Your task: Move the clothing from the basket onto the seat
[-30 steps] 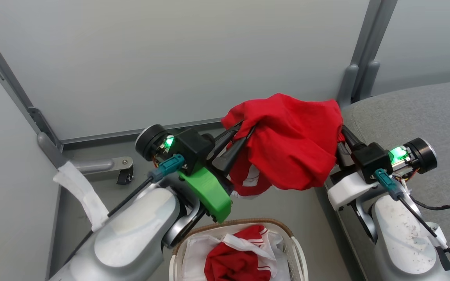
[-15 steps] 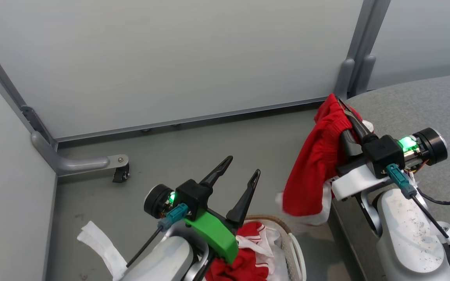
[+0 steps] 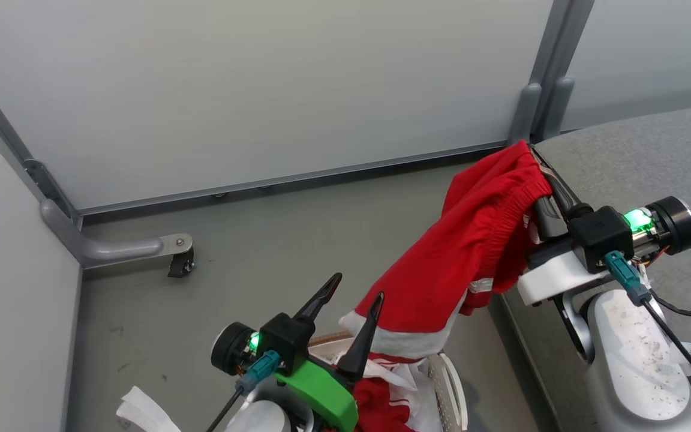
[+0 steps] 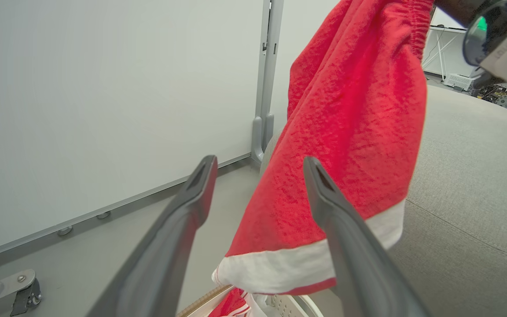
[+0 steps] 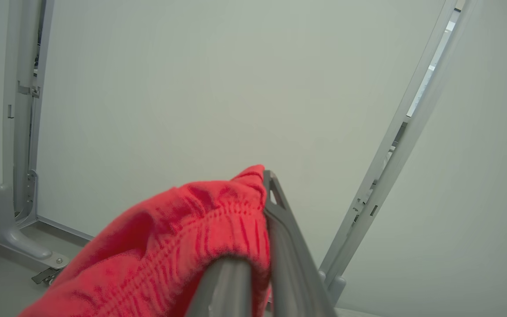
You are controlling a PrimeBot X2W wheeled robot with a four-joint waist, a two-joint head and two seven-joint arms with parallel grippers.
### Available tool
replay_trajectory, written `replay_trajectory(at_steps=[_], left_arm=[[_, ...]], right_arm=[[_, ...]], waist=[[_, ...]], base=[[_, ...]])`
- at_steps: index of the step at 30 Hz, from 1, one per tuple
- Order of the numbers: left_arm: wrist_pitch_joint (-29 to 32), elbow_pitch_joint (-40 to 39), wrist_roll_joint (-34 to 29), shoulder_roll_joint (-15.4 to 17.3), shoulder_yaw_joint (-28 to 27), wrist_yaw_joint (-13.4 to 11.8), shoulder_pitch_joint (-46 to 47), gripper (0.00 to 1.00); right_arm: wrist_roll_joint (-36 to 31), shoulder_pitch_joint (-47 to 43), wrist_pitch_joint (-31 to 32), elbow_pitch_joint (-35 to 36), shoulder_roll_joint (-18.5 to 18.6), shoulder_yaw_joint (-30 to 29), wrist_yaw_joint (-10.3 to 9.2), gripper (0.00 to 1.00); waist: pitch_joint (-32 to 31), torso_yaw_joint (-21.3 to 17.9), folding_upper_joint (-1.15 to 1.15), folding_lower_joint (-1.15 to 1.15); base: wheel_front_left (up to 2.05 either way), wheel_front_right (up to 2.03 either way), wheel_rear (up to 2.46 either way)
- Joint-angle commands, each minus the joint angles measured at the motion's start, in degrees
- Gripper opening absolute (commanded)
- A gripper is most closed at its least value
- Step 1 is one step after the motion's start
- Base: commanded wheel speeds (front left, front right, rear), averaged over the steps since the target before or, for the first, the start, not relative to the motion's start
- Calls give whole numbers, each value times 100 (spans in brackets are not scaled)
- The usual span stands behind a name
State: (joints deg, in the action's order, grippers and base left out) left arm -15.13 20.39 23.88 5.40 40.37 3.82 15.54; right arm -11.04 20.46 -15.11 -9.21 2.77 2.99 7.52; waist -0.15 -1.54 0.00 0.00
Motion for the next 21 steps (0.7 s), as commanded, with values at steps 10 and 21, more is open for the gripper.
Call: replay_trajectory(at_steps=[10,21], left_arm=[[-2,-130,-543,-108,-416,172,-219,100],[-2,-61,-868,-181,-499,276,-89,100]], right_arm=[[34,128,-8,139,21,-38,-7,0],[-91,-102,-8,254,16,-624,-6,0]], waist=[[332,-973,0,0],[613,-2325,0,0]], base=[[0,0,0],[0,0,0]])
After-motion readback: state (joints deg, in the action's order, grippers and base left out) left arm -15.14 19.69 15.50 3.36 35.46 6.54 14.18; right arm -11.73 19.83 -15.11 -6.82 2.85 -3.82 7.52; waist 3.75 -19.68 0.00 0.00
